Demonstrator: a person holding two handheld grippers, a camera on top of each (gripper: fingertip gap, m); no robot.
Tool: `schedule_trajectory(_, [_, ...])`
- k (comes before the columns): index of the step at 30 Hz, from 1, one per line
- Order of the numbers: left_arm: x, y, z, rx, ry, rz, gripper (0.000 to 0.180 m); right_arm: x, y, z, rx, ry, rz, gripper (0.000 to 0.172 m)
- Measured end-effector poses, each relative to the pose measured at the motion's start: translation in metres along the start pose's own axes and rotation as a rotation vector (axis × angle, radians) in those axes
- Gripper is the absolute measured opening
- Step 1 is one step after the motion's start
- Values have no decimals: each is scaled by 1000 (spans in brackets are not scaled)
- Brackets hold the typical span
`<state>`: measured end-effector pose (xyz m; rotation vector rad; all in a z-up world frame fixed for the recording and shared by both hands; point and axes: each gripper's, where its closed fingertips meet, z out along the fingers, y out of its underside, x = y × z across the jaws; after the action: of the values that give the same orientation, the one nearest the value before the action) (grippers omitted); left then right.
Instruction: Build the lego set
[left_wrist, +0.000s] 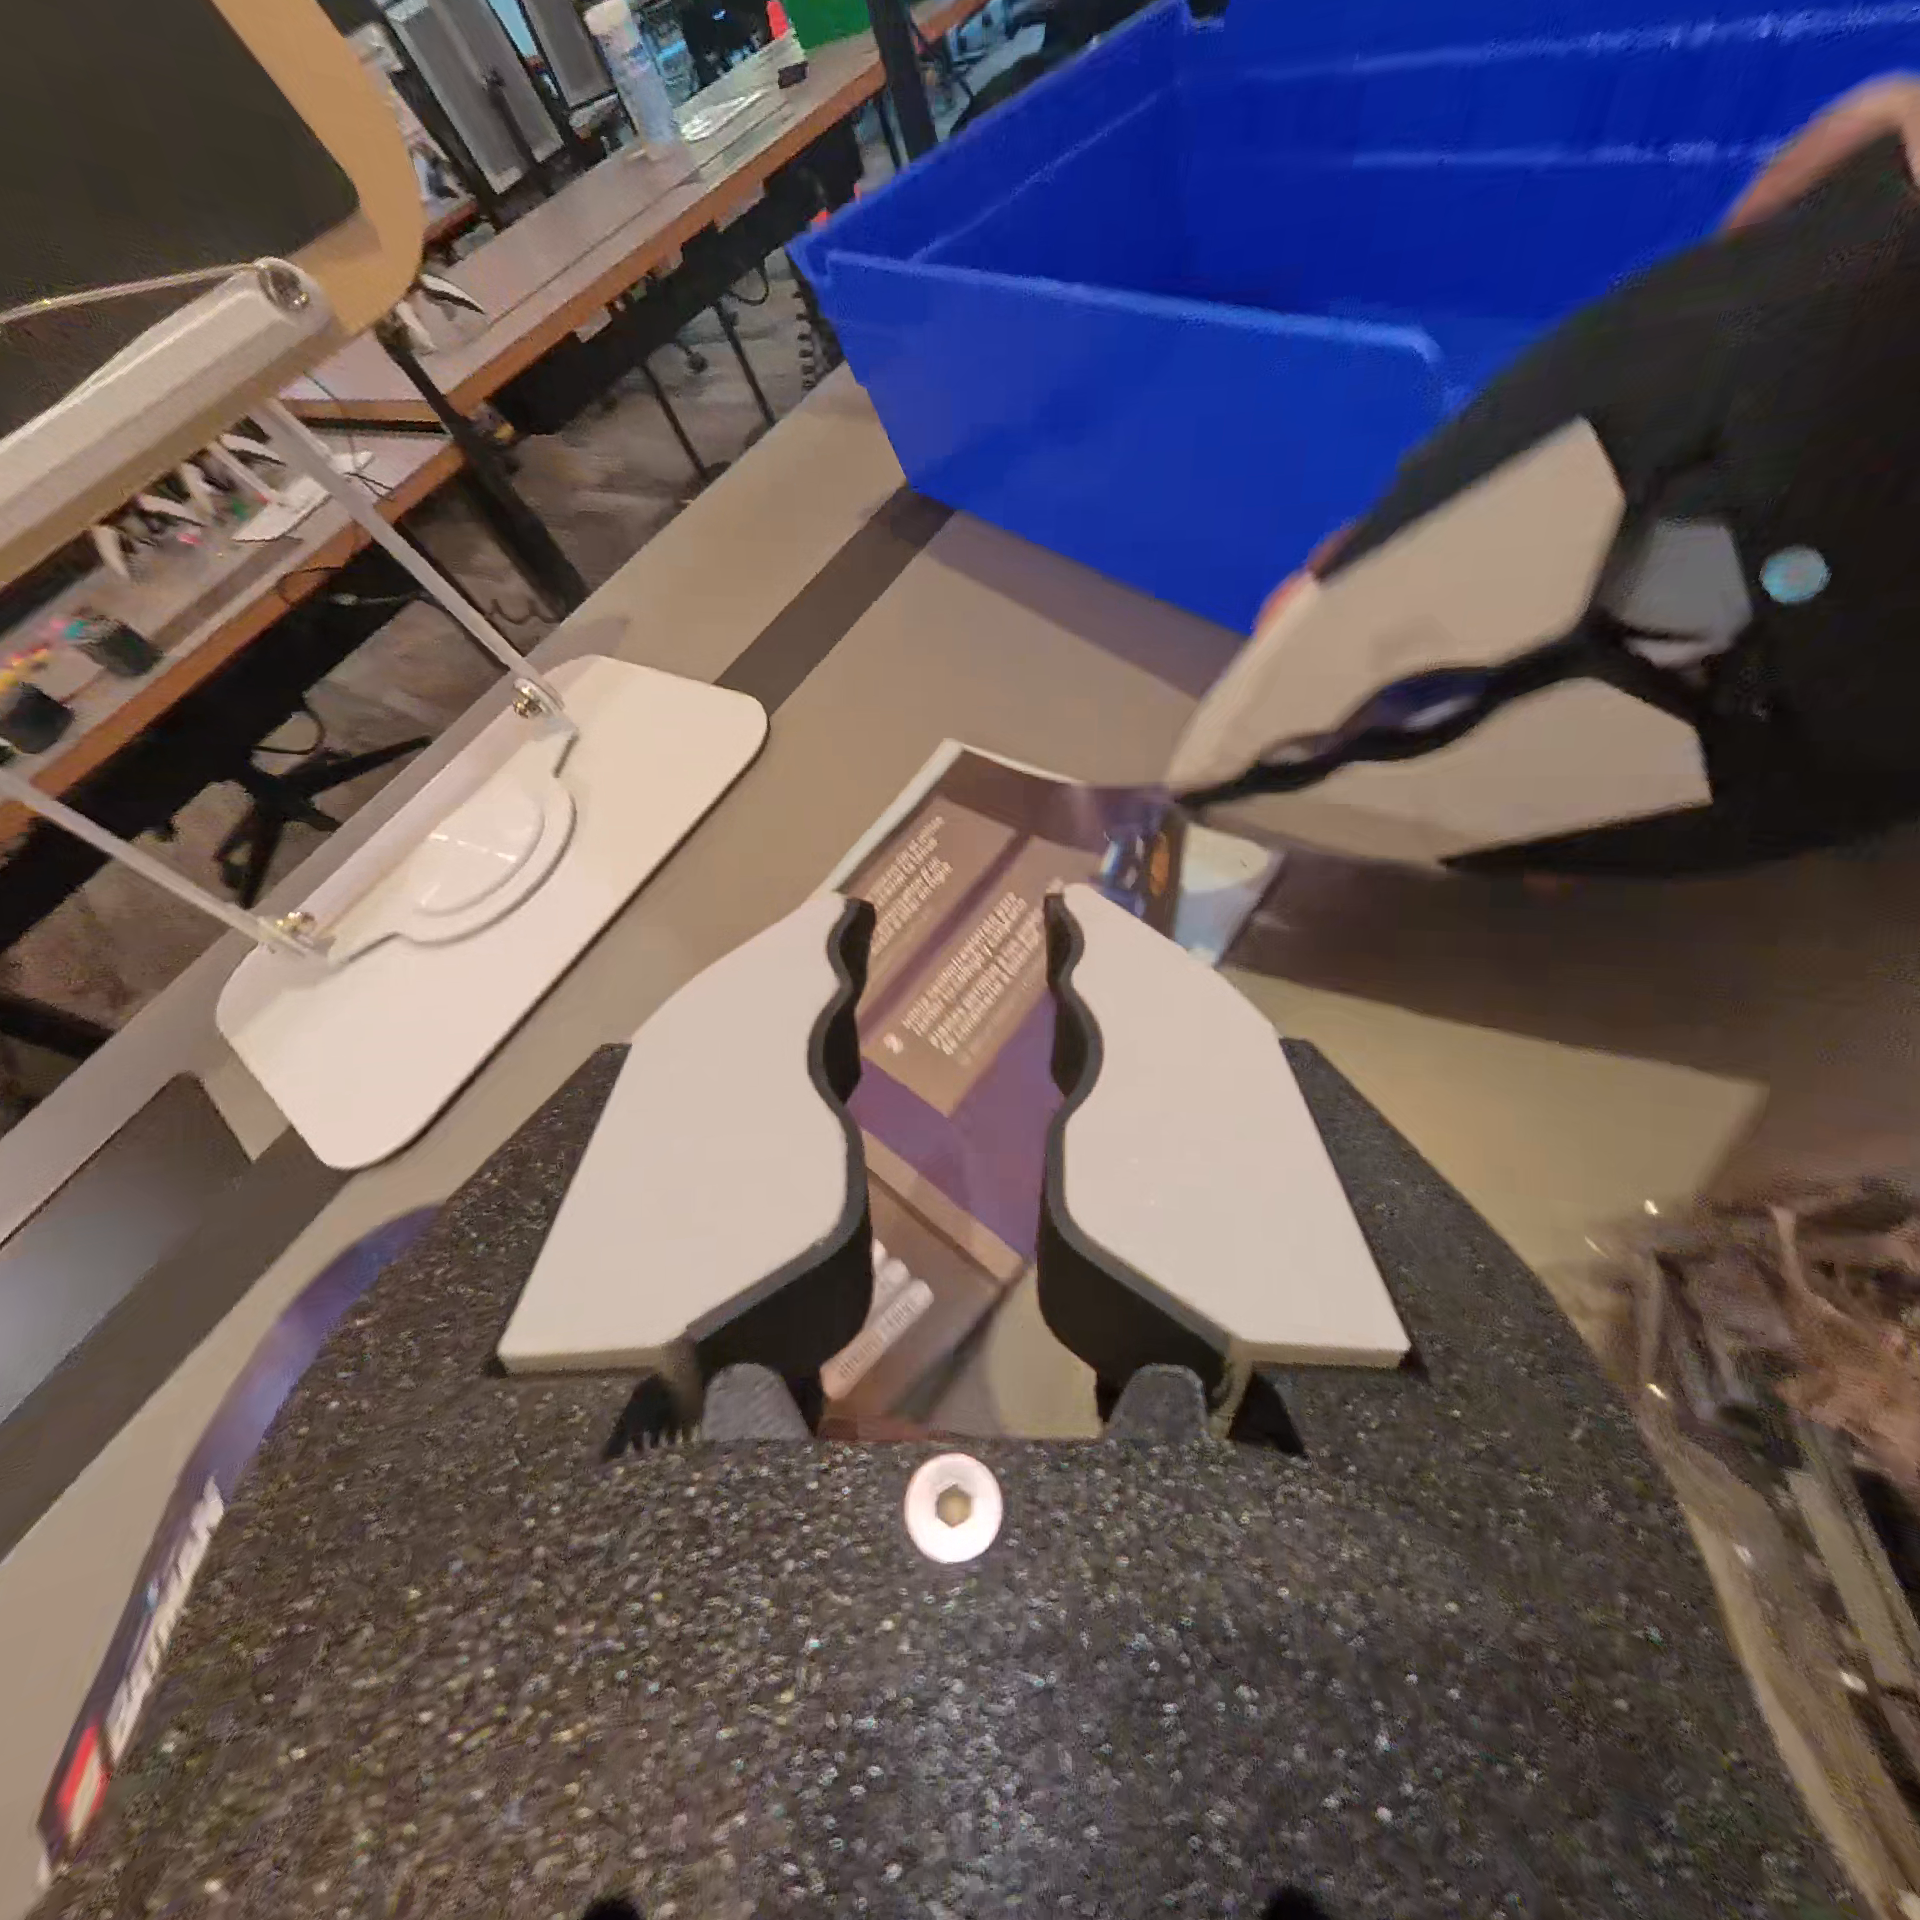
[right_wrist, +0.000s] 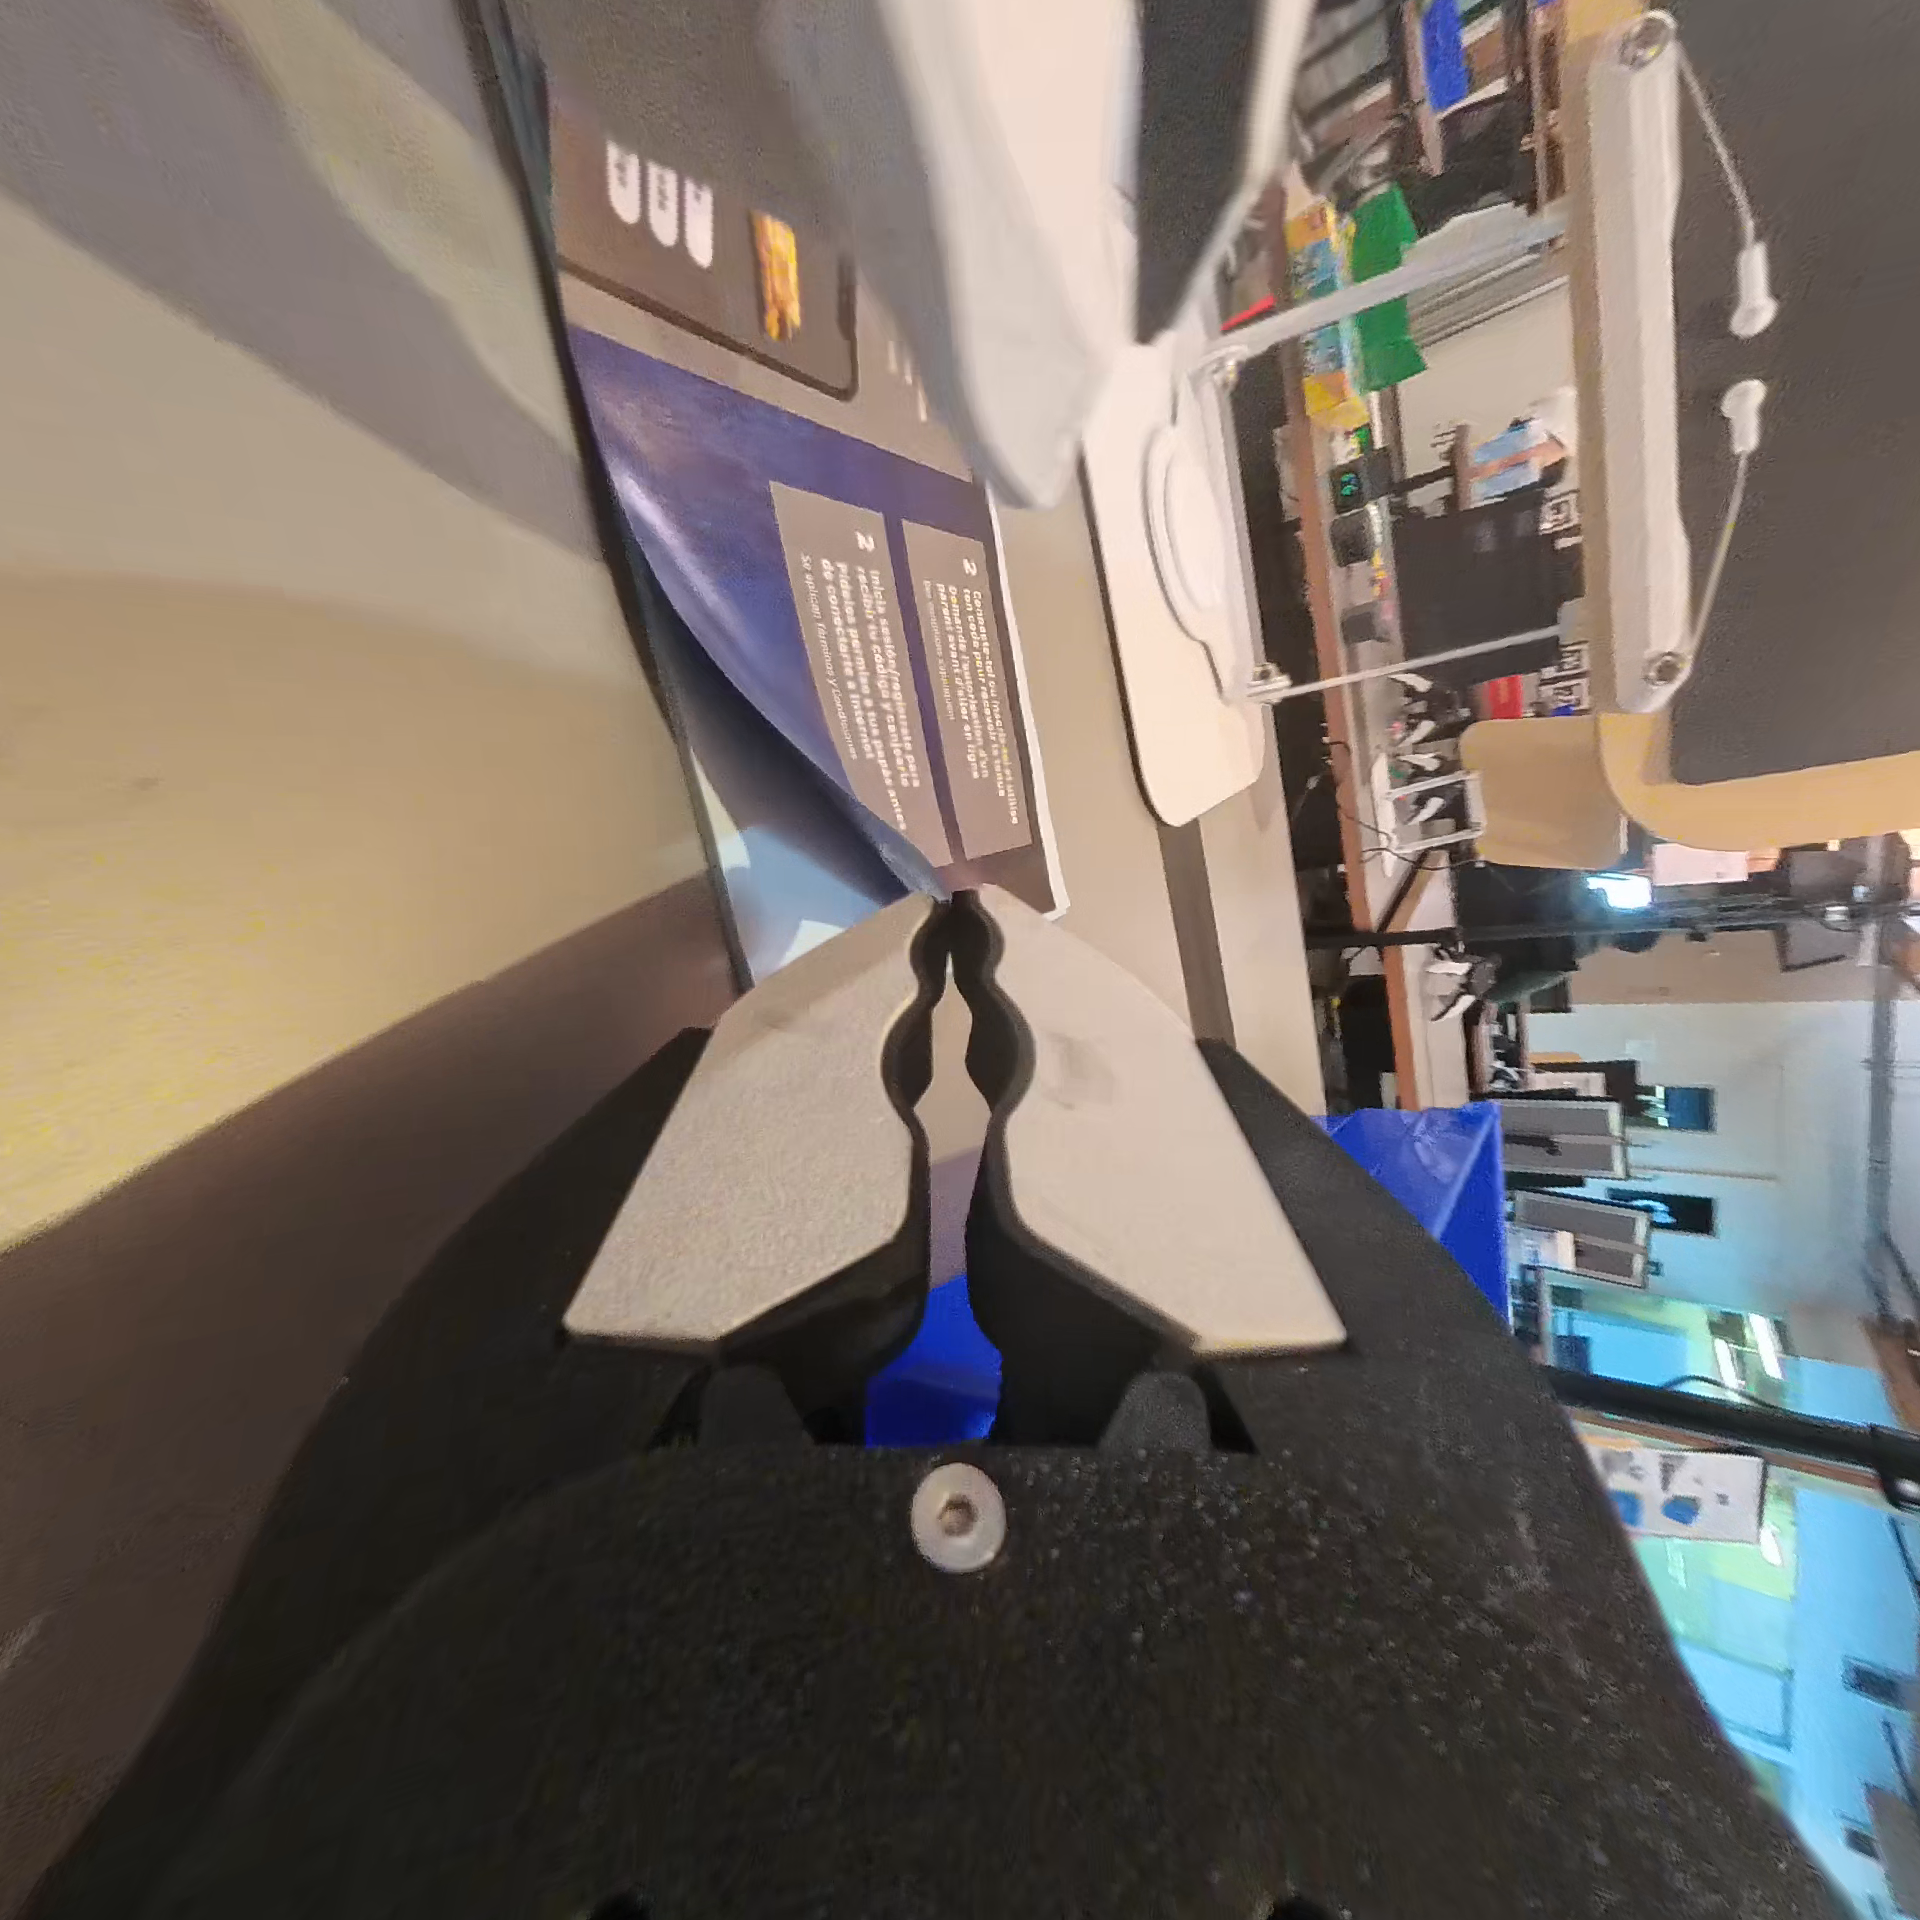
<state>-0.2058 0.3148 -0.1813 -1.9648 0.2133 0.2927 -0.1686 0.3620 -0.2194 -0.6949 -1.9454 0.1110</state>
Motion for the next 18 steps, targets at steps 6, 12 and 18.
schedule_trajectory(6, [38,22,12,-100,-16,140,30,1,0,1,-2,25,-19,1])
schedule_trajectory(12, [46,23,22,-115,9,137,22,7,-2,-2,27,21,33,1])
schedule_trajectory(18, [42,20,24,-109,-25,130,12,8,-3,-1,35,22,36,1])
